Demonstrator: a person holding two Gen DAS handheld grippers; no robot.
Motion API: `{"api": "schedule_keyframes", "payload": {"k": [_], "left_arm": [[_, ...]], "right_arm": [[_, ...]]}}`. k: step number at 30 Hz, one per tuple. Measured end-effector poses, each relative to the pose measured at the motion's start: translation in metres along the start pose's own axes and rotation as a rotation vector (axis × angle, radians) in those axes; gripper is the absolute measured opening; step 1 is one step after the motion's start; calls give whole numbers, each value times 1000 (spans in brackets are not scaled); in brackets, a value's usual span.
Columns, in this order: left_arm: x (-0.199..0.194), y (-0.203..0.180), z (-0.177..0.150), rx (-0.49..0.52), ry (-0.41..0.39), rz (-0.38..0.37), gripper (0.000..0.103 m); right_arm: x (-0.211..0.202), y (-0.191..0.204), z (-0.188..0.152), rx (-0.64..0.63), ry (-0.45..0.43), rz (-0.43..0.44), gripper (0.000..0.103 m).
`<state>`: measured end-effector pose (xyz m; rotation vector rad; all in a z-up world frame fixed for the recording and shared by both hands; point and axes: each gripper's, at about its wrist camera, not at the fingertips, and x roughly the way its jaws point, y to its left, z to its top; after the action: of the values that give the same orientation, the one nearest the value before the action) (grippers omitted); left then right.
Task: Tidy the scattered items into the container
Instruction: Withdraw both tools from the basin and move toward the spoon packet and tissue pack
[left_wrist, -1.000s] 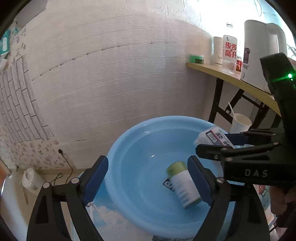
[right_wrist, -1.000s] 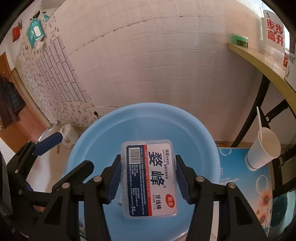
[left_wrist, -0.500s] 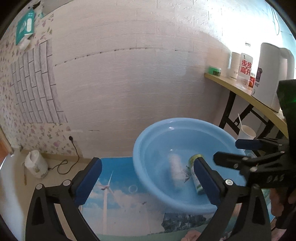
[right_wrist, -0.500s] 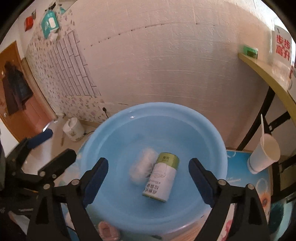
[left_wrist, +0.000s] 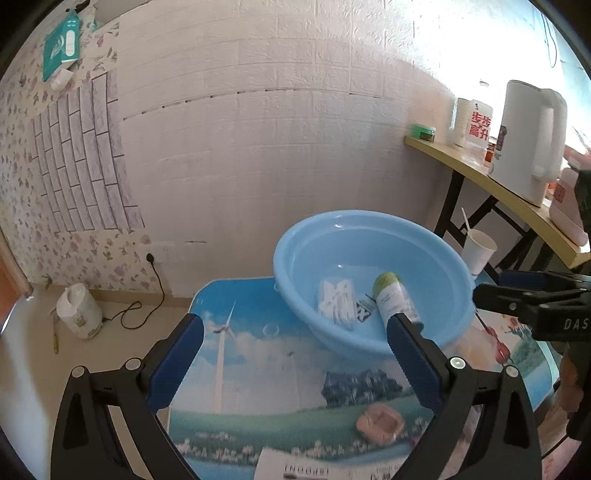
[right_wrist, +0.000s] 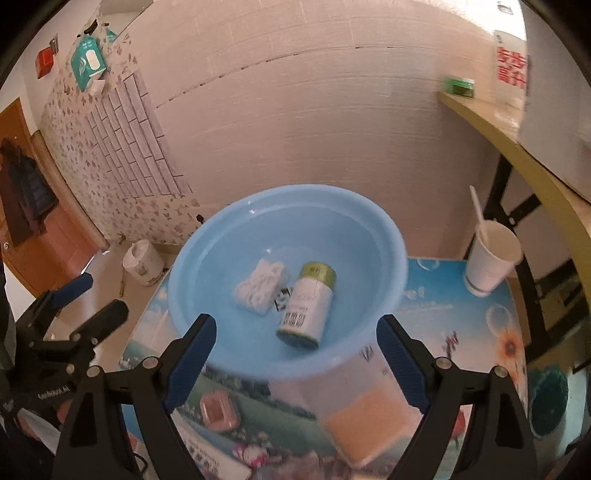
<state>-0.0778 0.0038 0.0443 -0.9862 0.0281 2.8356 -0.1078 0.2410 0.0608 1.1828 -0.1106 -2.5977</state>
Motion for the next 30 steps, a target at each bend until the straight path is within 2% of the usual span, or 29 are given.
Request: {"api": "schedule_keyframes", "payload": {"k": [13, 17, 22, 27, 30], "left_arm": [[-40, -2, -56, -4, 75, -3, 103], [-38, 3, -76, -66, 129, -4, 103], [-29, 6, -97, -164, 182, 2, 103], [-18, 4, -110, -198, 226, 17, 103], [-14, 3, -114, -216, 251, 11, 103]], "right_arm": [[-50, -17, -61, 52, 0, -49, 90], [-54, -30, -80, 76, 15, -72, 90], [-46, -42, -106, 92, 81, -100, 90], [-36, -48, -127, 101, 132, -122, 90], [-36, -54, -132, 124, 129, -144, 90]]}}
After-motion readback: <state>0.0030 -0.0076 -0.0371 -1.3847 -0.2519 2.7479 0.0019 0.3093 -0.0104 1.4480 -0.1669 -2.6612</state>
